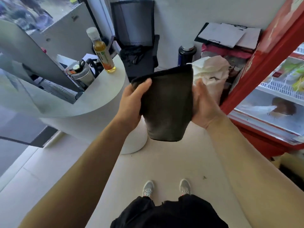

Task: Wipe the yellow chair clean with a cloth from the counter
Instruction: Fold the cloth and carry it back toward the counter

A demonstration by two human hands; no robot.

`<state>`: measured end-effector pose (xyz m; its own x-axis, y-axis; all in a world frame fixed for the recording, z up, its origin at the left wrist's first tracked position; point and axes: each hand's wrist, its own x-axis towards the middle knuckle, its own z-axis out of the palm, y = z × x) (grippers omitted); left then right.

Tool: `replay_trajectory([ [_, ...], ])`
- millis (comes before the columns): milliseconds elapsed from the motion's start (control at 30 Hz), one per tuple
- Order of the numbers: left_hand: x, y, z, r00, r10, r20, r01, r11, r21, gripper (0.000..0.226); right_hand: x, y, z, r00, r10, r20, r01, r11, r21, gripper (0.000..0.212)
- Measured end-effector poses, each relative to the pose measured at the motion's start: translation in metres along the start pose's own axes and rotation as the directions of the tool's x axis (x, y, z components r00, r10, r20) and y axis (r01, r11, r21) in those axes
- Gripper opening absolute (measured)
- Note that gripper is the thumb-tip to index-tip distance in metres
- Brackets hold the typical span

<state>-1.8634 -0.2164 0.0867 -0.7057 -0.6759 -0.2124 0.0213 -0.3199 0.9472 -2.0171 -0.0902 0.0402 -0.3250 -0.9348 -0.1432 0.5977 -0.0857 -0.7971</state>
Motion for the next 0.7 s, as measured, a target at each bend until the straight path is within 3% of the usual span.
replay_trajectory([
  [67, 0.018, -0.008, 0.009, 0.986, -0.126, -0.107, 0.113, 0.986, -0.118, 0.026, 0.005, 0.010, -0.017, 0.984, 0.176, 0.040, -0.174, 0.984, -0.043, 0.075],
  [200, 0.034, -0.067, -0.011, 0.939, -0.303, -0.160, 0.260, 0.934, -0.246, 0.063, 0.017, 0.021, -0.037, 0.953, 0.278, -0.123, -0.301, 0.915, -0.270, 0.032],
  [300, 0.017, -0.122, -0.015, 0.882, -0.434, -0.184, 0.393, 0.892, -0.223, 0.042, 0.040, 0.029, -0.036, 0.912, 0.362, -0.194, -0.411, 0.817, -0.405, 0.037],
  [400, 0.008, -0.146, -0.019, 0.815, -0.540, -0.207, 0.492, 0.836, -0.242, 0.036, 0.058, 0.029, -0.034, 0.832, 0.494, -0.251, -0.547, 0.660, -0.515, 0.036],
  [533, 0.008, -0.139, -0.035, 0.779, -0.475, -0.409, 0.527, 0.849, 0.020, 0.048, 0.071, 0.032, -0.037, 0.758, 0.529, -0.380, -0.597, 0.330, -0.731, 0.020],
  [600, 0.010, -0.130, -0.040, 0.811, -0.409, -0.419, 0.512, 0.842, 0.169, 0.049, 0.076, 0.037, -0.037, 0.772, 0.482, -0.415, -0.582, 0.275, -0.765, 0.034],
  [700, 0.016, -0.114, -0.058, 0.861, -0.321, -0.395, 0.465, 0.812, 0.353, 0.062, 0.086, 0.044, -0.020, 0.826, 0.438, -0.354, -0.514, 0.330, -0.792, 0.090],
])
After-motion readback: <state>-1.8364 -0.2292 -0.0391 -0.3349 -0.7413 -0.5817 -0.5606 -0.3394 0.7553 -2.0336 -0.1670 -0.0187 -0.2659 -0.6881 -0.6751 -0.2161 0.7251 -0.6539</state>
